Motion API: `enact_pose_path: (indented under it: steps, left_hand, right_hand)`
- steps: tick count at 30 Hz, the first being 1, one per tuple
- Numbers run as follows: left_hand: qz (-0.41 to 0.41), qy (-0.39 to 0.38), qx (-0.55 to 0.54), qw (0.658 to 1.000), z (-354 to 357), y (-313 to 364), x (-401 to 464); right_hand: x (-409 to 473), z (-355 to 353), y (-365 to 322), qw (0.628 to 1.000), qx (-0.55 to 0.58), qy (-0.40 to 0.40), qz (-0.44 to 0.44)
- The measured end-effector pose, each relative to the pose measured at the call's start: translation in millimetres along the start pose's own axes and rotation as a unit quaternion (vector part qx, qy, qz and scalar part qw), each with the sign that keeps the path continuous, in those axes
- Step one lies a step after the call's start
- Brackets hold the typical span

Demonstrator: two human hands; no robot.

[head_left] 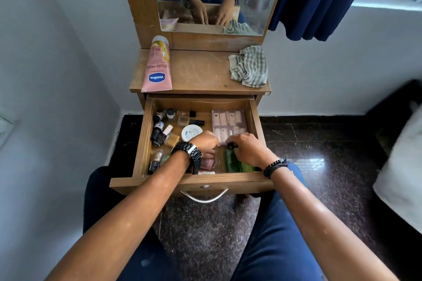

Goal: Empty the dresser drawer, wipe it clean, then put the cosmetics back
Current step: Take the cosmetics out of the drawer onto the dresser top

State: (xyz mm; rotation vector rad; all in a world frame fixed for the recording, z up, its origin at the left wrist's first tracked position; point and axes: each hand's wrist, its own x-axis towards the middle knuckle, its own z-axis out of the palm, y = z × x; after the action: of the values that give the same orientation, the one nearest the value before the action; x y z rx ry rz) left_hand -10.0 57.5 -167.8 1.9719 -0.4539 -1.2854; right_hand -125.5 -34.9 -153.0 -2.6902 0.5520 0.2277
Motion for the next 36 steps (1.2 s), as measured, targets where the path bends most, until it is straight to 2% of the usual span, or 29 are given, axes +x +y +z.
enact_pose_path:
  steps: [3, 10, 16, 18, 20, 22, 25, 31, 36]
  left_hand:
    - [0.012, -0.039, 0.013, 0.999, -1, 2, -9]
    - [0.066, -0.073, 0.079, 0.992, 7, 3, -18]
    - [0.137, -0.027, 0.040, 0.989, -1, 13, -19]
    - [0.153, 0.013, 0.052, 0.987, -3, 15, -19]
    - [0.167, 0.059, 0.087, 0.980, -5, 14, -18]
    - [0.171, 0.084, 0.104, 0.976, -6, 12, -20]
    - [0.178, 0.103, 0.125, 0.971, -8, 12, -26]
    - [0.194, 0.117, 0.146, 0.963, -17, 10, -37]
    - [0.215, 0.153, 0.158, 0.952, -30, 13, -48]
  right_hand:
    - [1, -4, 2, 1.000, 0.020, 0.021, -0.010]
    - [-5, -13, 5, 0.982, 0.178, 0.055, -0.010]
    - [-6, -27, 6, 0.950, 0.295, 0.100, 0.011]
    - [-5, -35, 6, 0.971, 0.230, 0.069, 0.016]
    - [-4, -38, 6, 0.996, 0.069, -0.018, 0.047]
    - [-6, -33, 3, 0.993, -0.036, -0.087, 0.072]
    - [-8, -17, -4, 0.986, -0.121, -0.086, 0.076]
    - [-2, -11, 2, 0.992, -0.107, -0.036, 0.048]
    - [-8, -7, -11, 0.995, -0.051, -0.081, 0.016]
